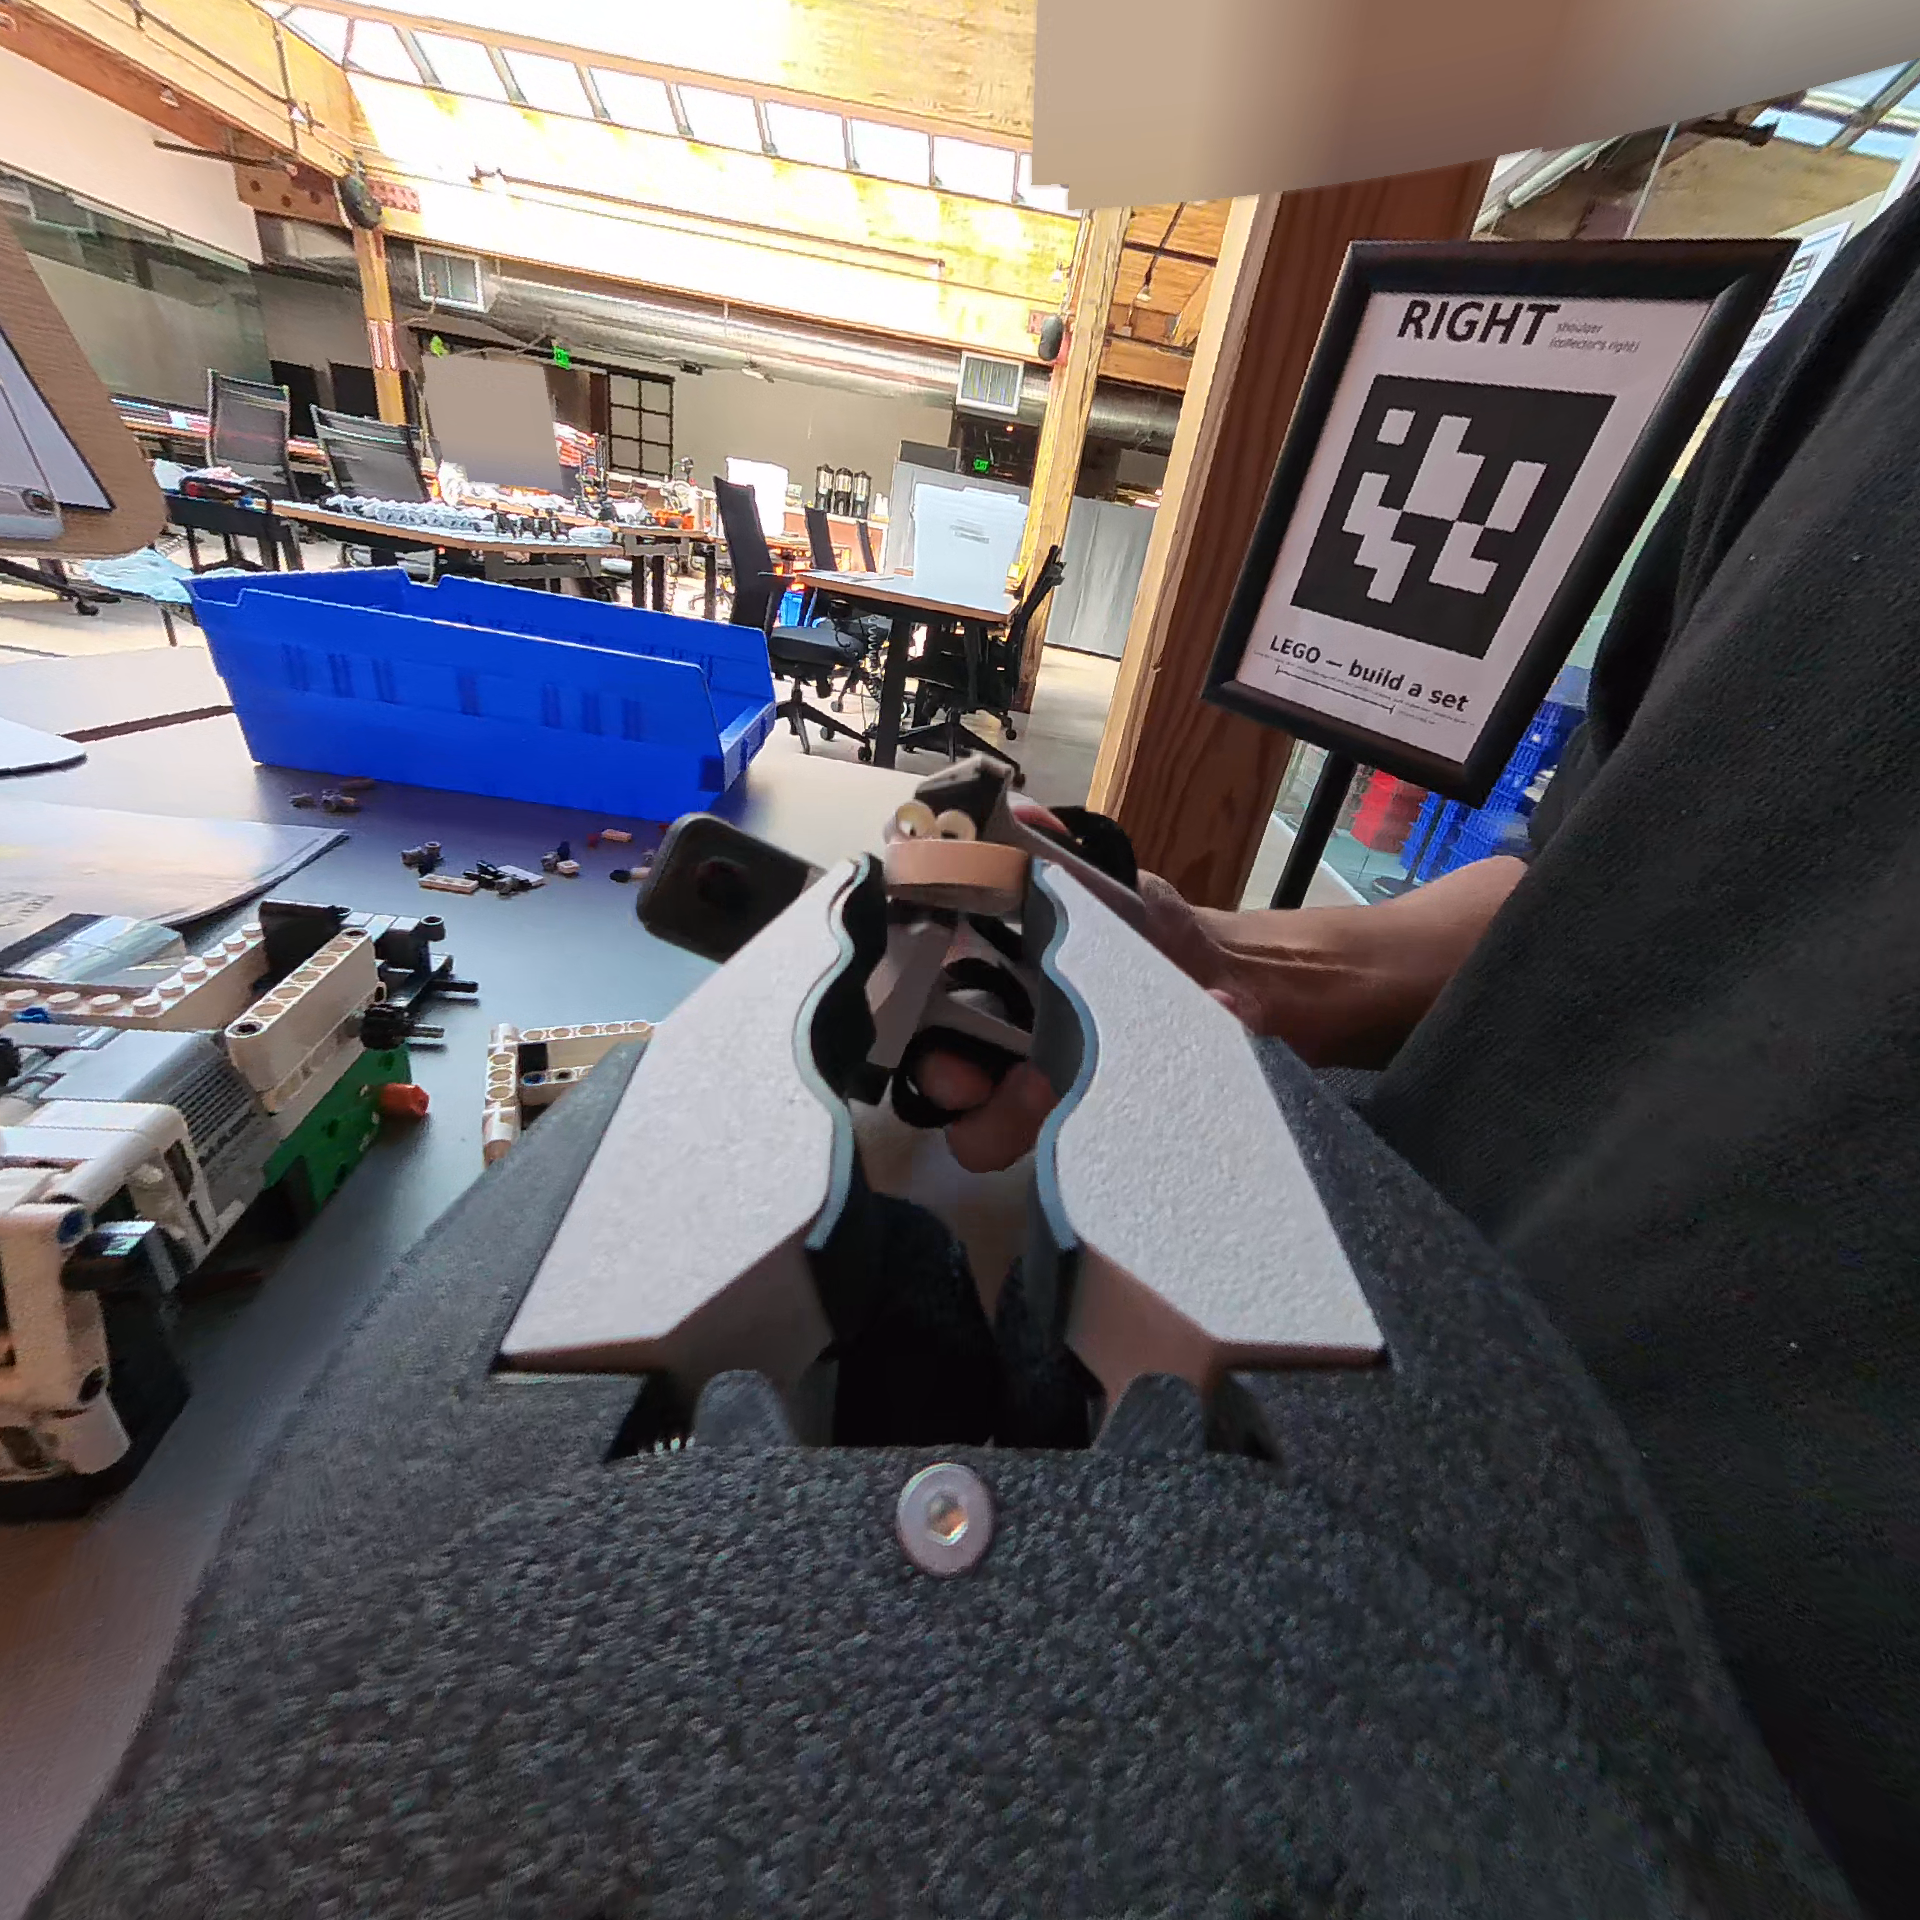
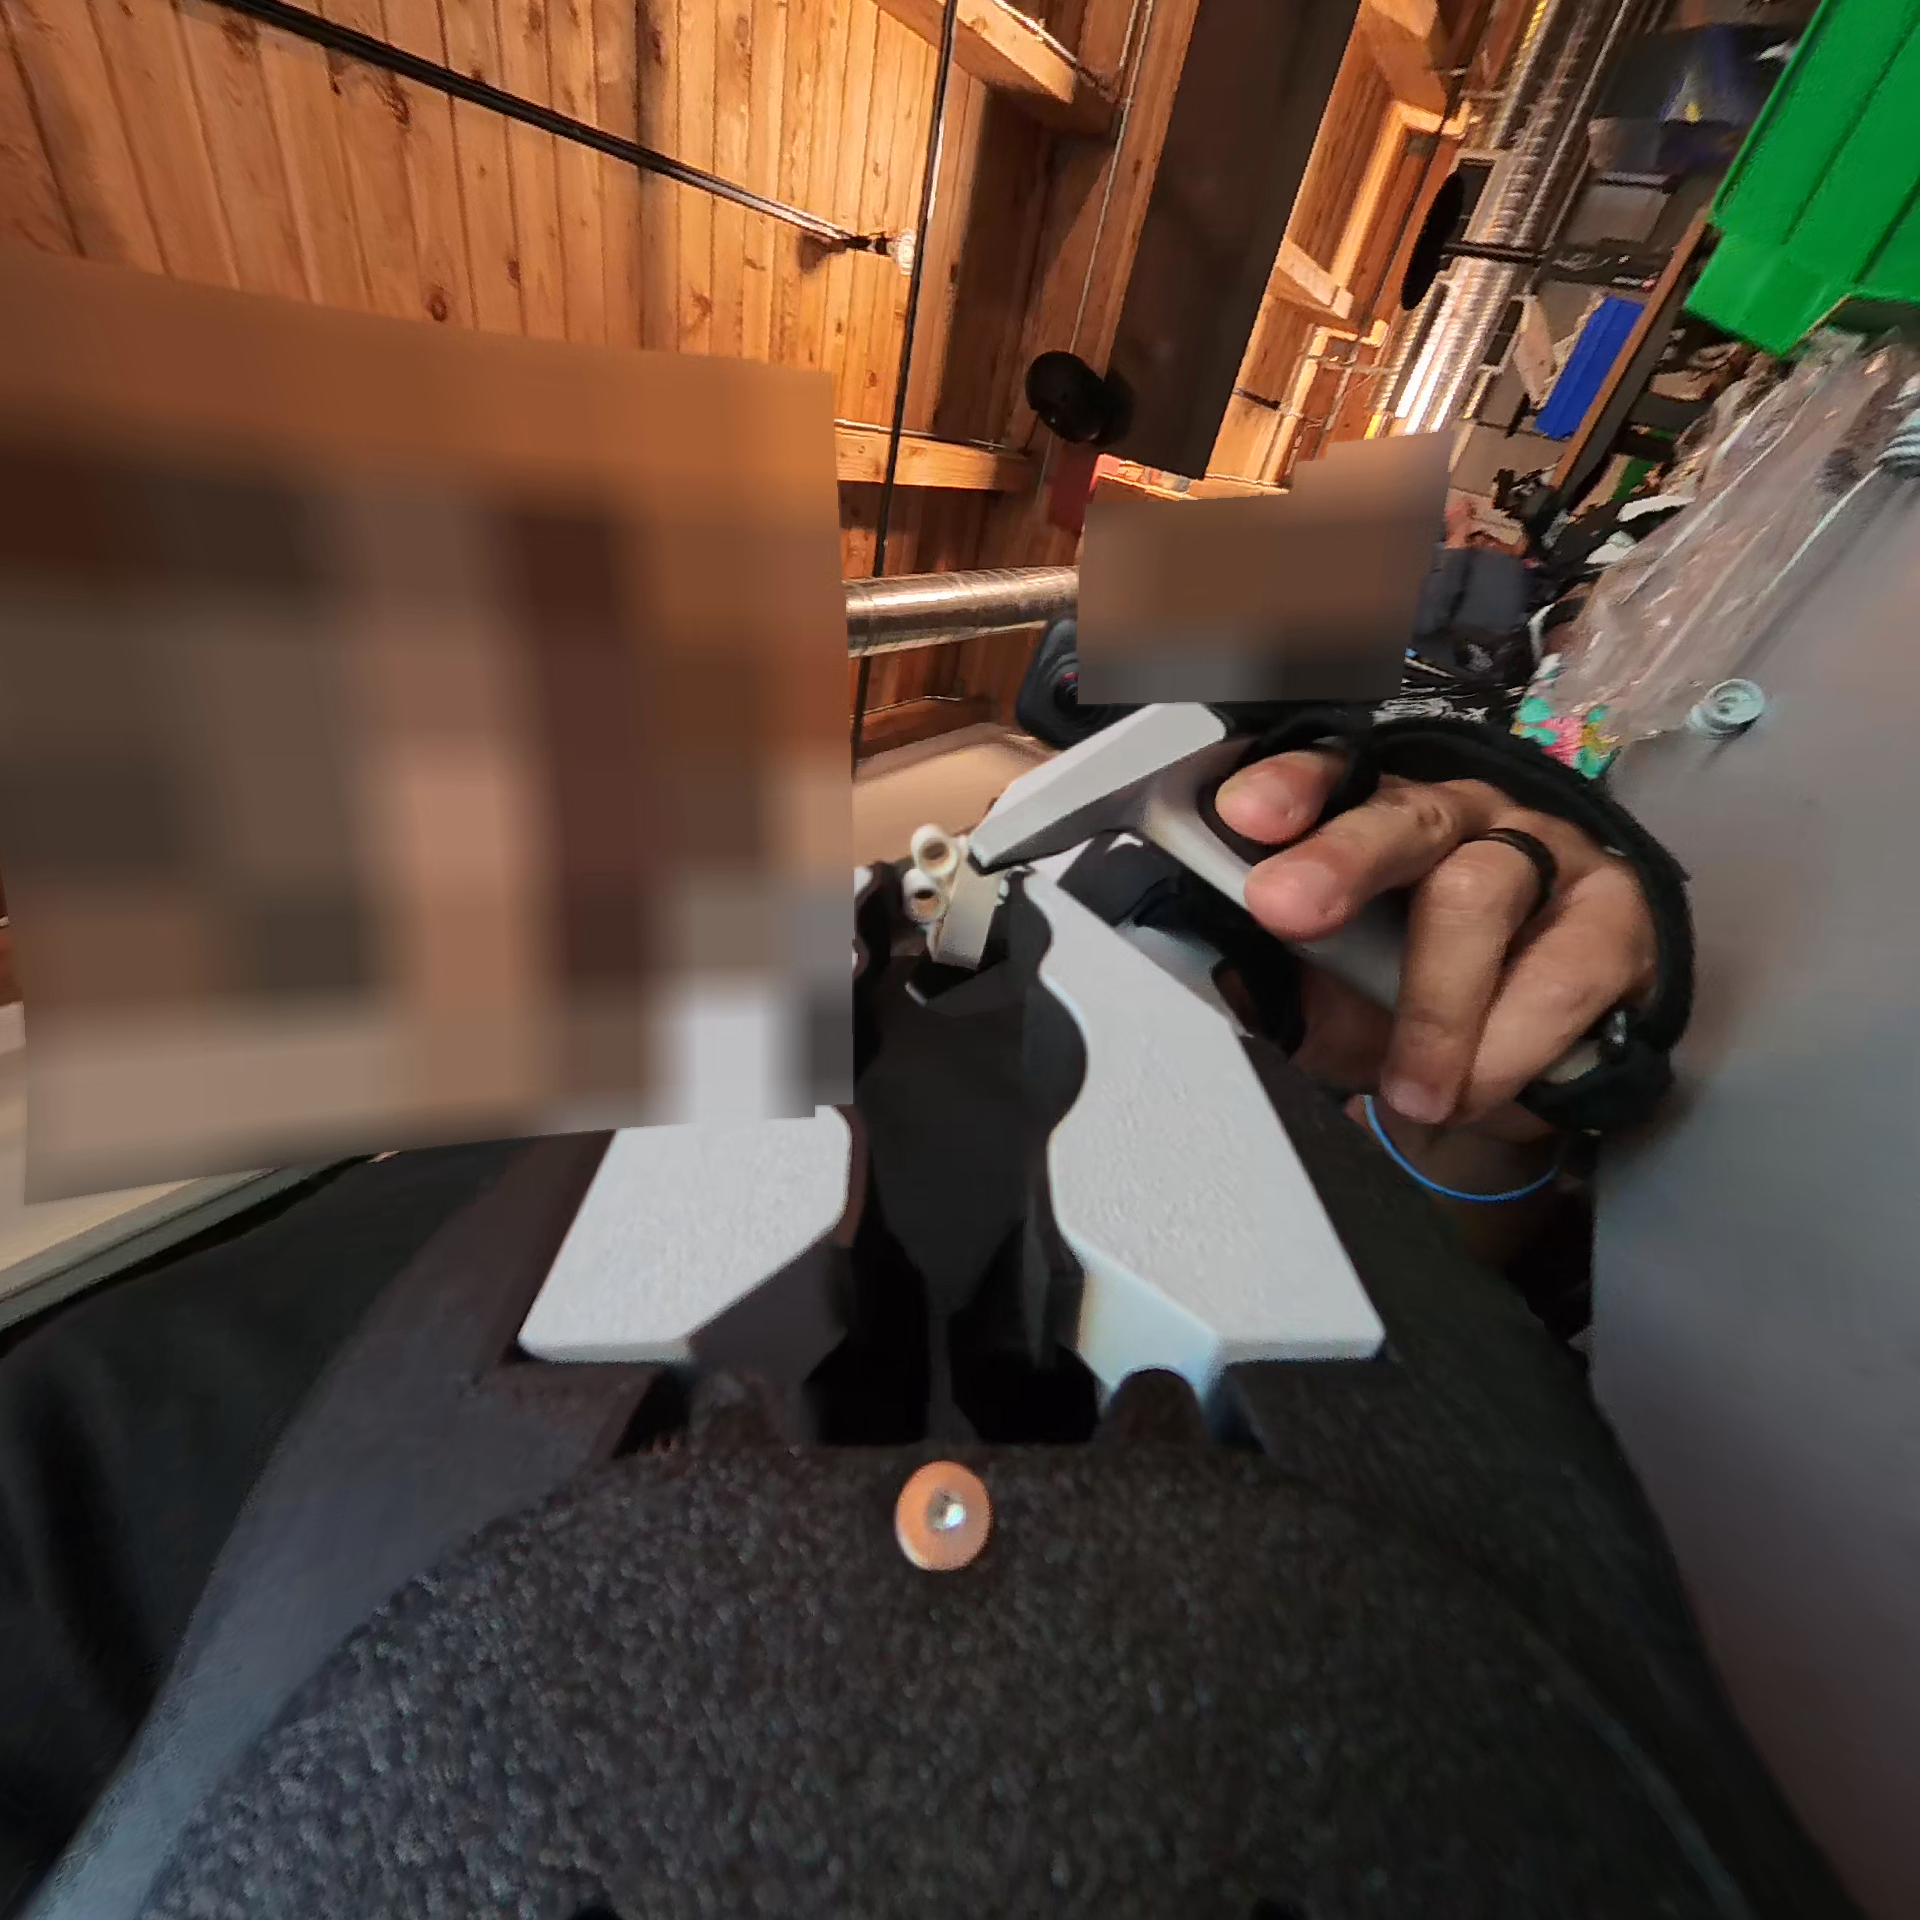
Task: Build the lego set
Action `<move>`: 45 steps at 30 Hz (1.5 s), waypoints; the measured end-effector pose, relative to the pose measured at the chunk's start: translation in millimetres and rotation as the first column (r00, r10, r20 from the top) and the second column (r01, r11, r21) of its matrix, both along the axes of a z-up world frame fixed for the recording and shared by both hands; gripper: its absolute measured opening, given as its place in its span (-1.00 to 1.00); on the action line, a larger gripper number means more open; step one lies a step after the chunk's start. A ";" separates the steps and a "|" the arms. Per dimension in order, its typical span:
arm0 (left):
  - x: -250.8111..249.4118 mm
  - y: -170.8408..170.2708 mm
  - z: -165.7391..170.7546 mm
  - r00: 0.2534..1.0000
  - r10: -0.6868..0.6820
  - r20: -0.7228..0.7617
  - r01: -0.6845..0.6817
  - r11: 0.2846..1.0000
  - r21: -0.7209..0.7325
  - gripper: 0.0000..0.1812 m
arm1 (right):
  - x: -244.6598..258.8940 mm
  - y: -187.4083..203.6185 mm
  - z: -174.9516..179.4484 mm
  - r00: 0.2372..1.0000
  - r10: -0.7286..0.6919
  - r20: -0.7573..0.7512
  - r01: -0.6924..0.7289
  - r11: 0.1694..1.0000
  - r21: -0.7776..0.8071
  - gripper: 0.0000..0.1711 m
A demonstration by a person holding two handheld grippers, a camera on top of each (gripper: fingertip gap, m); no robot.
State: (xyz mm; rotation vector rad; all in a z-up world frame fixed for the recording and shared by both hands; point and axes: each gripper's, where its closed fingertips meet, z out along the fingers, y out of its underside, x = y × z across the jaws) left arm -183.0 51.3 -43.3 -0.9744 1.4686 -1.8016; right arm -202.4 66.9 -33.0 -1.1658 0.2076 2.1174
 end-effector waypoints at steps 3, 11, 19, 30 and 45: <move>1.9 8.9 -7.1 0.998 0.054 -0.033 -0.051 0.995 0.090 -0.73 | 8.0 2.0 -10.2 0.986 -0.062 0.156 0.064 0.998 -0.008 -0.58; 12.8 32.7 -41.7 0.953 0.277 -0.124 -0.215 0.904 0.370 -0.72 | 28.8 23.3 -39.9 0.643 -0.280 0.713 0.300 0.948 0.102 -0.76; 16.0 32.0 -49.4 0.936 0.341 -0.089 -0.256 0.831 0.493 -0.72 | 21.1 27.8 -47.6 0.624 -0.244 0.742 0.289 0.955 0.072 -0.86; 14.9 34.9 -47.4 0.940 0.321 -0.114 -0.246 0.872 0.424 -0.72 | 27.0 24.9 -46.8 0.558 -0.253 0.790 0.296 0.950 0.095 -0.91; 12.6 28.5 -45.1 0.960 0.210 -0.187 -0.157 0.952 0.264 -0.72 | 25.3 20.3 -46.8 0.404 -0.266 0.875 0.232 0.955 0.184 -0.91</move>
